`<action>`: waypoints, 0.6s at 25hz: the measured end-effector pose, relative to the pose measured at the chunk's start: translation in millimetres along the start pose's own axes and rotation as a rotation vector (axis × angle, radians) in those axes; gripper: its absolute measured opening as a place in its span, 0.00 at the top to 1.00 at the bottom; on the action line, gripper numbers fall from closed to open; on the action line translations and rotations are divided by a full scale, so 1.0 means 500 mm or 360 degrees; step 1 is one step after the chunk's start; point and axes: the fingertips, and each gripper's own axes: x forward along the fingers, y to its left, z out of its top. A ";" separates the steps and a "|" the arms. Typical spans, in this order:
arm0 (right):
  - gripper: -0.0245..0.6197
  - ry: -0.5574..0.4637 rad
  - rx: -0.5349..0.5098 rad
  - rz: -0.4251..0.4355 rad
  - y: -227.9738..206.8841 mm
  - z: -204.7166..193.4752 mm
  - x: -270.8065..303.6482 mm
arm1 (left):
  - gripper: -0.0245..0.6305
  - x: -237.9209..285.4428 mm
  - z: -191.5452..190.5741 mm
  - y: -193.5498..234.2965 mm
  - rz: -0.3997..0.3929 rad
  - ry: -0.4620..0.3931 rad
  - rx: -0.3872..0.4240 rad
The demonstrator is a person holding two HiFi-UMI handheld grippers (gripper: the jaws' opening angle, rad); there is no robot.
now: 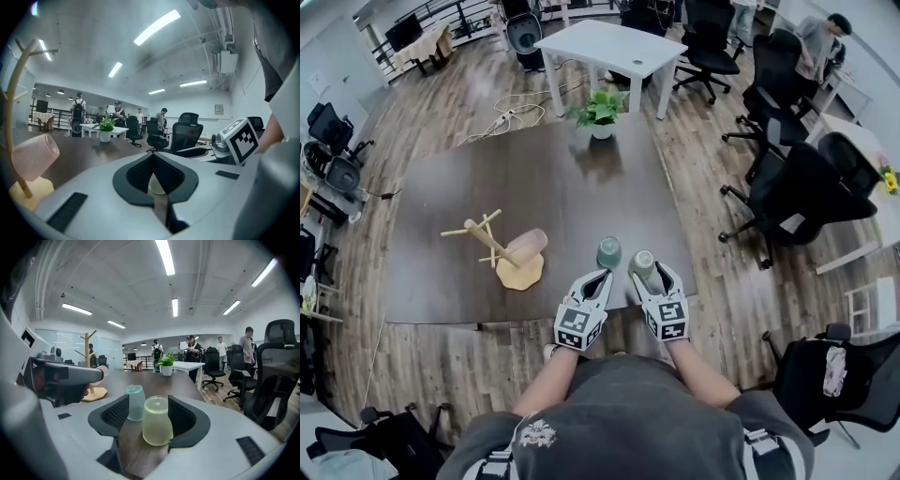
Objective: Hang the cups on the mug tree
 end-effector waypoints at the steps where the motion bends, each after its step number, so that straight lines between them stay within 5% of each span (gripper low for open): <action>1: 0.54 0.0018 0.0016 -0.0001 -0.002 -0.008 0.007 | 0.95 0.000 -0.003 0.005 0.0009 -0.0001 -0.0005; 15: 0.46 0.0212 0.0186 -0.0016 -0.034 -0.089 0.093 | 0.95 -0.021 -0.031 0.036 0.0071 0.0022 -0.0037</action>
